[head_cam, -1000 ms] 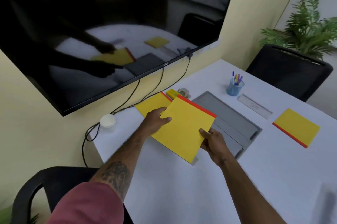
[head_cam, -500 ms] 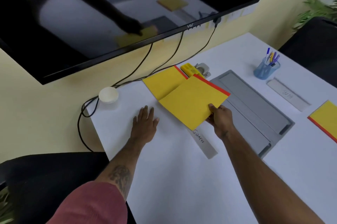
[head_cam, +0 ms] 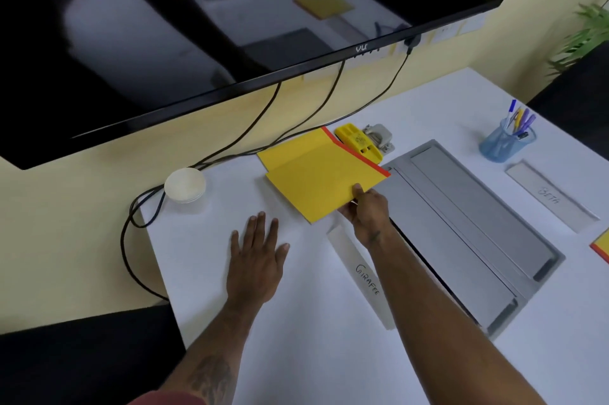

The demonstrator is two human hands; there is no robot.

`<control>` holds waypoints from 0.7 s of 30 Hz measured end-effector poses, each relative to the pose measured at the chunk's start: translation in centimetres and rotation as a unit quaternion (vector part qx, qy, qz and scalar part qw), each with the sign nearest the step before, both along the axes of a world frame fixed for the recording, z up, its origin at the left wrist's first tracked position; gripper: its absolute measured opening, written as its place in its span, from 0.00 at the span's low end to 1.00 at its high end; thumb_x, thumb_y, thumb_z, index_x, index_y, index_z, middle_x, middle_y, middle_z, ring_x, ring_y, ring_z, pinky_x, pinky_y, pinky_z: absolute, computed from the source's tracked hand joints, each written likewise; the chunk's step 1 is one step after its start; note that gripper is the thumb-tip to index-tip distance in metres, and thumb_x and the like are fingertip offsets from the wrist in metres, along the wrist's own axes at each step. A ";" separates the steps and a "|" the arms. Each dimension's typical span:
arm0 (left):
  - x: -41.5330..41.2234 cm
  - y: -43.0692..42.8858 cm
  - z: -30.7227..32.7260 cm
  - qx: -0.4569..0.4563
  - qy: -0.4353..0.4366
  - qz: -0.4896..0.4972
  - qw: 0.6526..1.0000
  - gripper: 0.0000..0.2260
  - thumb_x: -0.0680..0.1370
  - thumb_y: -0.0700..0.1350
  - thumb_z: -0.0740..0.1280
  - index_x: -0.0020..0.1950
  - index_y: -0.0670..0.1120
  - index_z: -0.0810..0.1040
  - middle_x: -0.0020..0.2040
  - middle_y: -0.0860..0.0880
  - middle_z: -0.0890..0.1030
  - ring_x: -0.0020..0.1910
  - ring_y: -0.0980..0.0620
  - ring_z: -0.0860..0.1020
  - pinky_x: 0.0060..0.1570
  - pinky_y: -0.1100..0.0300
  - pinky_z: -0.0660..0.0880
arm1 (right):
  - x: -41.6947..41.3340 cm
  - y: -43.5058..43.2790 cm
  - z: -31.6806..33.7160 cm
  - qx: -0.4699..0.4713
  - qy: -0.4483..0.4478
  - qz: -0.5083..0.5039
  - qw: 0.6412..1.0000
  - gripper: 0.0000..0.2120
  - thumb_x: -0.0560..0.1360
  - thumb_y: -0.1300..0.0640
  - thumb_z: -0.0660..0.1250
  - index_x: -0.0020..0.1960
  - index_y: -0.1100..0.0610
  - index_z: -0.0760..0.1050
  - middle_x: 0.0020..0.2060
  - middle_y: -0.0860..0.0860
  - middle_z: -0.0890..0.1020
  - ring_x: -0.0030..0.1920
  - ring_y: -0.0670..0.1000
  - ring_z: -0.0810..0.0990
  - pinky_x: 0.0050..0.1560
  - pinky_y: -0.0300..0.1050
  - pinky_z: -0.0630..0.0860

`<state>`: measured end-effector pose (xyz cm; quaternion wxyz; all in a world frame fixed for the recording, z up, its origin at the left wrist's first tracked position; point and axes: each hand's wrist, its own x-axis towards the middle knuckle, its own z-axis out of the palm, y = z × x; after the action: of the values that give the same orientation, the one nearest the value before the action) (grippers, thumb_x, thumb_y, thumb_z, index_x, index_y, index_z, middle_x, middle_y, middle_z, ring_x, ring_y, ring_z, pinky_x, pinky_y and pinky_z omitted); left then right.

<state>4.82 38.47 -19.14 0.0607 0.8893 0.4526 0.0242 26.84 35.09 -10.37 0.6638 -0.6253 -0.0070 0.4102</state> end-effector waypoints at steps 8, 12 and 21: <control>-0.1 0.0 -0.5 0.025 -0.007 0.003 1.000 0.26 0.84 0.58 0.48 0.79 0.47 0.61 0.80 0.43 0.58 0.79 0.45 0.56 0.73 0.40 0.59 | 0.1 4.4 -1.8 -0.020 0.012 -0.007 1.000 0.08 0.84 0.58 0.56 0.58 0.59 0.72 0.49 0.52 0.80 0.45 0.52 0.81 0.40 0.47 0.80; 0.1 0.0 -0.7 0.052 -0.020 0.002 0.998 0.26 0.84 0.57 0.51 0.78 0.46 0.64 0.79 0.42 0.61 0.78 0.43 0.59 0.71 0.39 0.64 | 0.5 6.2 -2.7 -0.034 0.033 -0.004 0.999 0.09 0.84 0.58 0.57 0.60 0.59 0.71 0.53 0.56 0.79 0.51 0.58 0.80 0.54 0.57 0.80; -0.1 0.1 -1.5 0.093 -0.042 -0.005 0.995 0.25 0.84 0.57 0.54 0.78 0.45 0.64 0.78 0.42 0.61 0.78 0.43 0.60 0.70 0.39 0.65 | 1.4 7.9 -3.6 -0.090 0.016 -0.032 0.995 0.05 0.83 0.57 0.60 0.51 0.59 0.72 0.52 0.58 0.79 0.48 0.58 0.79 0.36 0.48 0.79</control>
<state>4.74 38.54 -20.69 -0.0036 0.8914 0.4414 0.1029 28.26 42.97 -13.98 0.6179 -0.6757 0.0602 0.3975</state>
